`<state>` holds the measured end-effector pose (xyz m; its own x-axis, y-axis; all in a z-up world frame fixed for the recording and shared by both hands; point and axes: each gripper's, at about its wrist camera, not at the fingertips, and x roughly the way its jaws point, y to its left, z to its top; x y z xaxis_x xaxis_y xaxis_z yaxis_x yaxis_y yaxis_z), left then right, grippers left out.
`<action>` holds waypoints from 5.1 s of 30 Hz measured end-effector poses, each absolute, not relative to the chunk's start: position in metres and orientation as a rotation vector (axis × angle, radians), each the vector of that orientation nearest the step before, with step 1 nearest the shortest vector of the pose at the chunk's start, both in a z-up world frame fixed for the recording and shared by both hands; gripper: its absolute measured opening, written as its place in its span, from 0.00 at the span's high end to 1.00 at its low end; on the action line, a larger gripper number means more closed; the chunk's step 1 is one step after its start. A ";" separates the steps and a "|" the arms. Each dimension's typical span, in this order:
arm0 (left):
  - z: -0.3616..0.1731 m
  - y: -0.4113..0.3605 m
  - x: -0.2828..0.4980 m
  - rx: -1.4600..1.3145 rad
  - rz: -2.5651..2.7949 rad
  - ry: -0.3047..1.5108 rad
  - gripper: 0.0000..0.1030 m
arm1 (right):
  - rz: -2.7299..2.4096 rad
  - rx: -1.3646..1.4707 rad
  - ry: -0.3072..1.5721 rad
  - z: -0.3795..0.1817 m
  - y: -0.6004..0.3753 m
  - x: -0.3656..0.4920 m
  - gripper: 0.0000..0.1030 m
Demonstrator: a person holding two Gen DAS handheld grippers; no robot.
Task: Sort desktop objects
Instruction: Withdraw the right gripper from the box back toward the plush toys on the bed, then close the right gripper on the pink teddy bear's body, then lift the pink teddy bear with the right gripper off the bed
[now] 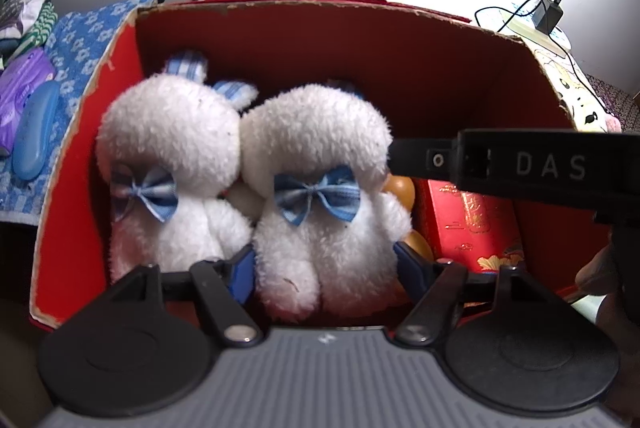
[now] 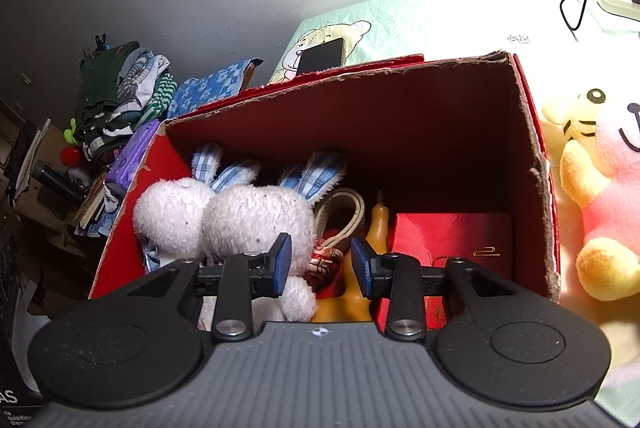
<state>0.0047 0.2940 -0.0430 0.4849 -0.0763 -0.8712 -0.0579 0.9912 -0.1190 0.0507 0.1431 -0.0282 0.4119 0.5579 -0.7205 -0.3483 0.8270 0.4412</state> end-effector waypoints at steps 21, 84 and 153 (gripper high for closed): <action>0.001 0.265 -0.025 -0.025 0.017 0.962 0.20 | 0.519 0.288 0.857 0.010 0.103 0.007 0.63; -0.071 -0.088 0.084 -0.017 -0.465 1.060 0.30 | 0.168 0.511 0.979 -0.079 -0.259 0.100 0.49; -0.086 -0.096 0.041 -0.049 -0.607 1.118 0.23 | 0.371 0.586 1.035 -0.093 -0.254 0.044 0.58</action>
<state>0.0409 -0.0961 -0.0857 0.2945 -0.4794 -0.8267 0.4318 0.8385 -0.3325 0.0443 -0.2542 -0.0934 0.4694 0.5485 -0.6920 -0.0161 0.7889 0.6144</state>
